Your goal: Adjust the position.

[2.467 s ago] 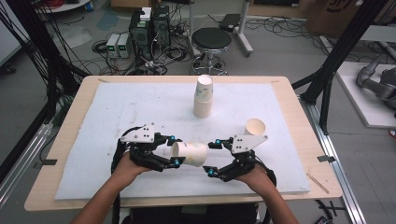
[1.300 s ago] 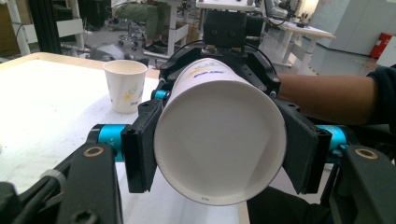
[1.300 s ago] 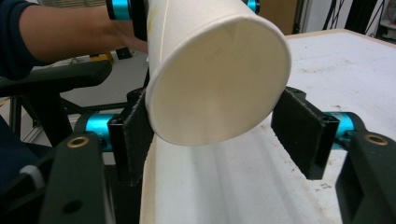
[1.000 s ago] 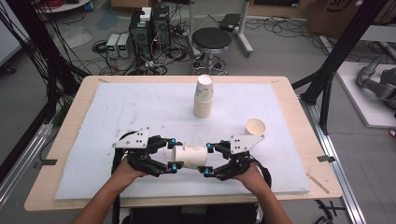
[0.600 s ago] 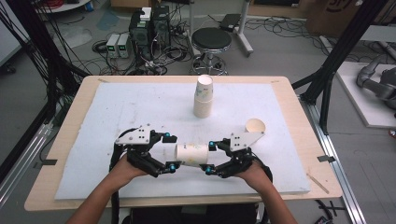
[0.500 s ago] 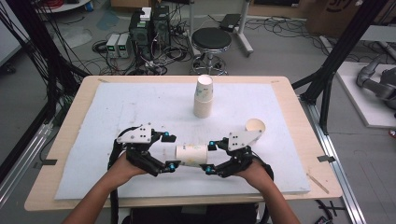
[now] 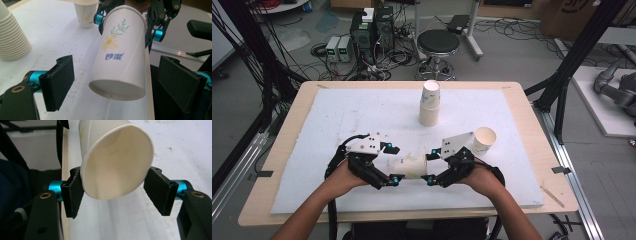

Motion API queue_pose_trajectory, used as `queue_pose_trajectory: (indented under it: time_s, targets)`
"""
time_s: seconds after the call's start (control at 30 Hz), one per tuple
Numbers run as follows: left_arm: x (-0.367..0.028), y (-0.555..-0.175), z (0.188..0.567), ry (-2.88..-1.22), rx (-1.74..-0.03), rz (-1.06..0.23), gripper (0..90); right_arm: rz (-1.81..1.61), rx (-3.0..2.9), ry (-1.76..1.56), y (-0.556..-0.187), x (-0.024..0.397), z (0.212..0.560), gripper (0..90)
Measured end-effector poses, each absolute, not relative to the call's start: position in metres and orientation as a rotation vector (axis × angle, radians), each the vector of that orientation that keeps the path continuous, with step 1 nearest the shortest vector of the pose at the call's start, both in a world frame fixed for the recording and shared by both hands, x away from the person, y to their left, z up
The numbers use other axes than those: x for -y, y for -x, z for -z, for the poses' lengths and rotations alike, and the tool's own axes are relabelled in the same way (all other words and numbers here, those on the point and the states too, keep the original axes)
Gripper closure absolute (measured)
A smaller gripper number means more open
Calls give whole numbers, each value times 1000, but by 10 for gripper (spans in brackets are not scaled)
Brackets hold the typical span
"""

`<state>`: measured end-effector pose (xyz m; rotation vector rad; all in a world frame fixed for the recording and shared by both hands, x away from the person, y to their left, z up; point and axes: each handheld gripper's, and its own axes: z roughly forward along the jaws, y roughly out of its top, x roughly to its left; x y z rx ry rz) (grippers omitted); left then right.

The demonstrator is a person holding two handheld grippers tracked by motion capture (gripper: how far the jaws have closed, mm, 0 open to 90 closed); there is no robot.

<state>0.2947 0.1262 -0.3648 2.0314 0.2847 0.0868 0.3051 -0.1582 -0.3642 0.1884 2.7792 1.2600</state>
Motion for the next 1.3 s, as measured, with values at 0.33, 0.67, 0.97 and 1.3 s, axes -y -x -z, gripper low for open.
queue_pose_trajectory:
  time_s: [0.33, 0.67, 0.97, 1.3]
  targets:
    - [-122, -296, 367, -2124, -255, -86, 161, -1132, -2820, -140, -306, 145, 357, 348]
    - [-114, -298, 369, -2216, -227, -93, 170, -926, -2862, -75, -307, 129, 348, 348]
    - [-110, -298, 372, -2288, -218, -87, 186, -801, -2895, -25, -308, 115, 342, 348]
    - [-104, -300, 372, -2346, -195, -66, 208, -706, -2924, -14, -307, 108, 342, 347]
